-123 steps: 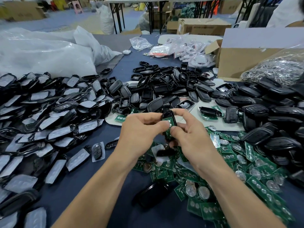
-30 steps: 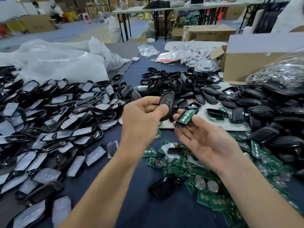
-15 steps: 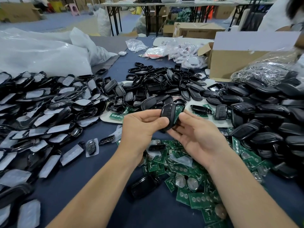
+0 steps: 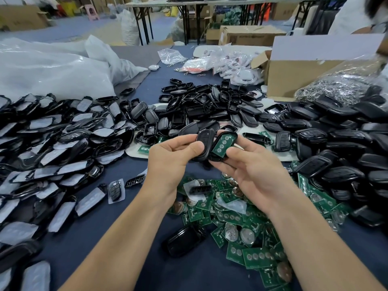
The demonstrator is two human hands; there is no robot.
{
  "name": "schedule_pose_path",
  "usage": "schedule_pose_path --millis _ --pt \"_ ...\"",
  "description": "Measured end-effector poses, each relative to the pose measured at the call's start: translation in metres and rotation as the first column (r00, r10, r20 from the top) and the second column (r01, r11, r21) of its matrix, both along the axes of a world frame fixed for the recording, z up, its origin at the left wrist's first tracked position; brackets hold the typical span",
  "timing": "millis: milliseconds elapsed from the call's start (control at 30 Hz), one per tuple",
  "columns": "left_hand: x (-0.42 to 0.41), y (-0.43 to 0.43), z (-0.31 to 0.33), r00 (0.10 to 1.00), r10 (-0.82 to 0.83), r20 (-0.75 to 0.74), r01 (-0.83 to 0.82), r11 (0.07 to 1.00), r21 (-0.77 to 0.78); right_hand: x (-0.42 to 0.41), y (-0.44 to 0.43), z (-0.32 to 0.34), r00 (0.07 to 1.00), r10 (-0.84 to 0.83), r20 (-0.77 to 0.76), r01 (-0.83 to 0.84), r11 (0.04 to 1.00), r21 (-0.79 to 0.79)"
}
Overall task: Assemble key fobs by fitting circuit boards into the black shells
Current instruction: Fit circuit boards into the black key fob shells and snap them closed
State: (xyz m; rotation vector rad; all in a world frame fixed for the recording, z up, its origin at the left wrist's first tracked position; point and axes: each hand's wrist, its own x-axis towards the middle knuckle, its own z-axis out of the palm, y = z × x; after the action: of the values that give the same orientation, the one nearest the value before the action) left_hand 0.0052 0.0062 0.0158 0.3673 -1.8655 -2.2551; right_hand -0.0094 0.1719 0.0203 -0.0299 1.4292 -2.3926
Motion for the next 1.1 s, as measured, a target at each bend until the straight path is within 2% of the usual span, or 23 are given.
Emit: schedule_pose_path --millis 333,467,733,933,1100 --pt "-0.001 -0.002 0.002 0.999 0.028 0.018 -0.028 1.0 -0.007 -0.002 0.007 0.001 0.999 -0.024 -0.046 0.027 0.997 0.065" --pt "0.0 -0.001 0.005 0.999 0.033 0.012 -0.033 0.999 0.017 -0.003 0.008 -0.001 0.99 -0.012 -0.144 0.04 0.98 0.197" --pt "0.002 0.0 0.009 1.0 0.014 0.016 -0.015 0.999 0.047 -0.005 0.005 -0.01 0.975 -0.023 -0.222 0.101 0.933 0.344" --pt "0.001 0.001 0.006 0.997 -0.028 0.069 0.033 0.997 -0.069 -0.005 0.003 -0.013 0.956 -0.005 -0.294 0.125 0.911 0.394" --pt "0.004 0.001 0.0 0.997 0.026 0.066 -0.003 0.943 -0.332 -0.004 0.002 -0.014 0.952 -0.022 -0.305 0.149 0.904 0.4"
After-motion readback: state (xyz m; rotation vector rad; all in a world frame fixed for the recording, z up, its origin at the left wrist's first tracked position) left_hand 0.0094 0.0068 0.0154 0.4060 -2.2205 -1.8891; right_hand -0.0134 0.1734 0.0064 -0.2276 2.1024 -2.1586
